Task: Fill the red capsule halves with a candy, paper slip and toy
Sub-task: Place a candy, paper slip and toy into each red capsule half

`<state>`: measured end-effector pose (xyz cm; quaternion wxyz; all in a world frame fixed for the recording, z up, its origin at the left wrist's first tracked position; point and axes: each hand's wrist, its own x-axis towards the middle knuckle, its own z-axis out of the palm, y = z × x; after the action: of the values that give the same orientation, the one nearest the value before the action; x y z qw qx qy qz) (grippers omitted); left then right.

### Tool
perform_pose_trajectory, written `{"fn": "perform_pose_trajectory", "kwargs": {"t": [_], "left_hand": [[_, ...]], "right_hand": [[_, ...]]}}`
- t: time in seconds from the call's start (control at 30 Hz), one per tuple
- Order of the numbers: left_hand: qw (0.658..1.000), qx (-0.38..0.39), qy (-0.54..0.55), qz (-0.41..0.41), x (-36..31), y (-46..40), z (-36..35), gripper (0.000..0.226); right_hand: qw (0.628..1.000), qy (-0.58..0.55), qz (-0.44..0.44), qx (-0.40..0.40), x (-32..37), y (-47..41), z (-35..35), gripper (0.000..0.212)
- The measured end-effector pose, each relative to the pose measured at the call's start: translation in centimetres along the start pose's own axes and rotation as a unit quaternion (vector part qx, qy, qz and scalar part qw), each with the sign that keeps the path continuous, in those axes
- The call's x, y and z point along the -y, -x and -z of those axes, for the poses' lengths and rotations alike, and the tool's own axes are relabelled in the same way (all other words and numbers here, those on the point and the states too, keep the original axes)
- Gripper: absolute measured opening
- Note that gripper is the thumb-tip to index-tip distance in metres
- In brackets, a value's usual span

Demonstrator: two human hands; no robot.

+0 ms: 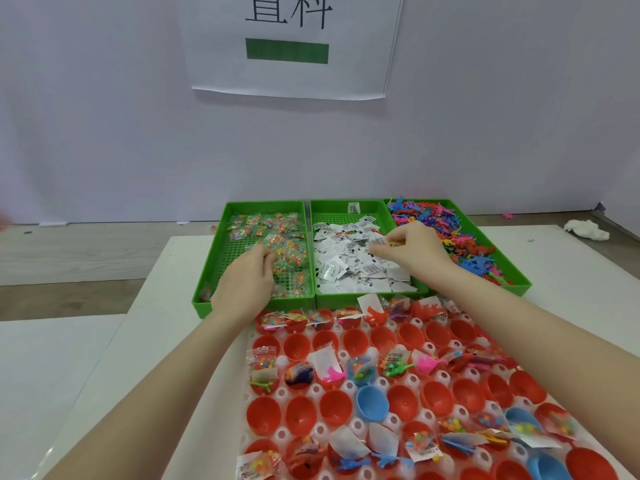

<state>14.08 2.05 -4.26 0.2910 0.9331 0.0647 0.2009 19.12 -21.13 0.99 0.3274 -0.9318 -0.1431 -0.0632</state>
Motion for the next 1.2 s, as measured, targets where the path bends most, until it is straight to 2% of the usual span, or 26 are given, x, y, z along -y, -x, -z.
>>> {"fn": "perform_pose_trajectory", "kwargs": {"t": [0.17,0.27,0.33,0.43,0.53,0.63,0.77,0.8,0.9,1.1,1.2], "left_hand": [[0.999,-0.017,0.041,-0.006,-0.1,0.2,0.1,0.018],[0.991,-0.039,0.126,0.014,-0.5,0.4,0.8,0.017],[0.973,-0.068,0.216,0.049,-1.3,0.8,2.0,0.019],[0.917,-0.096,0.379,0.082,-3.8,2.8,4.3,0.013],[0.876,-0.015,0.476,0.079,-7.4,6.9,6.2,0.007],[0.823,0.095,0.553,0.086,-10.2,11.1,7.6,0.017],[0.787,0.142,0.59,0.107,-11.5,15.2,9.1,0.03],[0.788,0.144,0.588,0.111,-11.6,16.0,9.4,0.032],[0.827,0.145,0.537,0.073,-11.8,18.3,10.0,0.024],[0.863,0.116,0.485,0.075,-11.7,21.9,10.5,0.022],[0.883,0.104,0.453,0.058,-11.7,23.1,10.8,0.024]], "right_hand": [[0.996,-0.072,0.041,-0.007,1.6,1.8,1.5,0.045],[0.991,-0.123,0.061,0.005,3.3,3.8,3.1,0.042],[0.985,-0.149,0.076,0.029,4.8,5.6,4.1,0.03],[0.977,-0.17,0.109,0.062,6.8,8.4,5.4,0.018],[0.973,-0.173,0.134,0.078,8.5,10.8,6.0,0.02],[0.975,-0.134,0.161,0.069,9.4,12.9,6.1,0.019],[0.98,-0.08,0.18,0.041,9.6,15.3,6.2,0.02],[0.98,-0.077,0.181,0.041,9.6,15.9,6.2,0.019],[0.979,-0.09,0.175,0.051,9.4,18.0,6.1,0.015],[0.96,-0.22,0.103,0.14,8.6,22.7,6.0,0.031],[0.941,-0.275,0.098,0.169,8.3,24.5,6.3,0.029]]}}
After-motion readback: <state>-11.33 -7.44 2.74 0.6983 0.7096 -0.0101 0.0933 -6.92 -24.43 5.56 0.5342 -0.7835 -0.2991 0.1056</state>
